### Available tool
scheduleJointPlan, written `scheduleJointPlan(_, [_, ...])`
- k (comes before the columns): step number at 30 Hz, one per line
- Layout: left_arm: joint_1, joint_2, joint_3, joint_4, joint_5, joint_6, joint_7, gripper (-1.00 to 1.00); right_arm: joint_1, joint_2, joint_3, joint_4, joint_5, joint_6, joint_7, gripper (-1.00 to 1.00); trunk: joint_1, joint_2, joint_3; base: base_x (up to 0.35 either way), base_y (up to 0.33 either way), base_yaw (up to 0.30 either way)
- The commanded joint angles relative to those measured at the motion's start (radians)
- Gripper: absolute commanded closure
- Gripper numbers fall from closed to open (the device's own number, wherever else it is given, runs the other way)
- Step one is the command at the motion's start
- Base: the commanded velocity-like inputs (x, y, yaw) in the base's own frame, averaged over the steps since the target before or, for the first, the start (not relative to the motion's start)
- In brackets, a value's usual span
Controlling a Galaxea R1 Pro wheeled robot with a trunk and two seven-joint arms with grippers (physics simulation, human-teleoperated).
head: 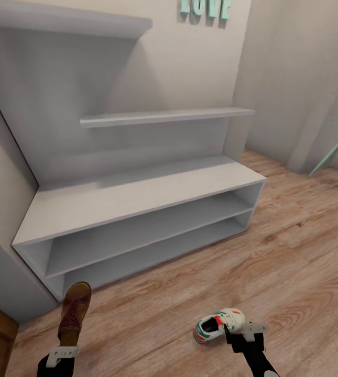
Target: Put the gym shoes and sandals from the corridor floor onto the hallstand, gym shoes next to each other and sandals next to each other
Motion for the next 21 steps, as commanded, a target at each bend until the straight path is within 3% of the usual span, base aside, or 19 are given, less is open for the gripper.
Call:
scheduleJointPlan(1, [-0.001,0.000,0.009,0.000,-0.003,-0.003,-0.006,1.00,-0.001,0.000,-0.009,0.001,0.009,-0.003,0.001,-1.00,0.000,0.000,-0.001,0.000,0.000,-0.260])
scheduleJointPlan(21, [-0.001,0.000,0.009,0.000,-0.003,-0.002,-0.006,1.00,-0.001,0.000,-0.009,0.001,0.009,-0.003,0.001,-1.00,0.000,0.000,-0.001,0.000,0.000,-0.260])
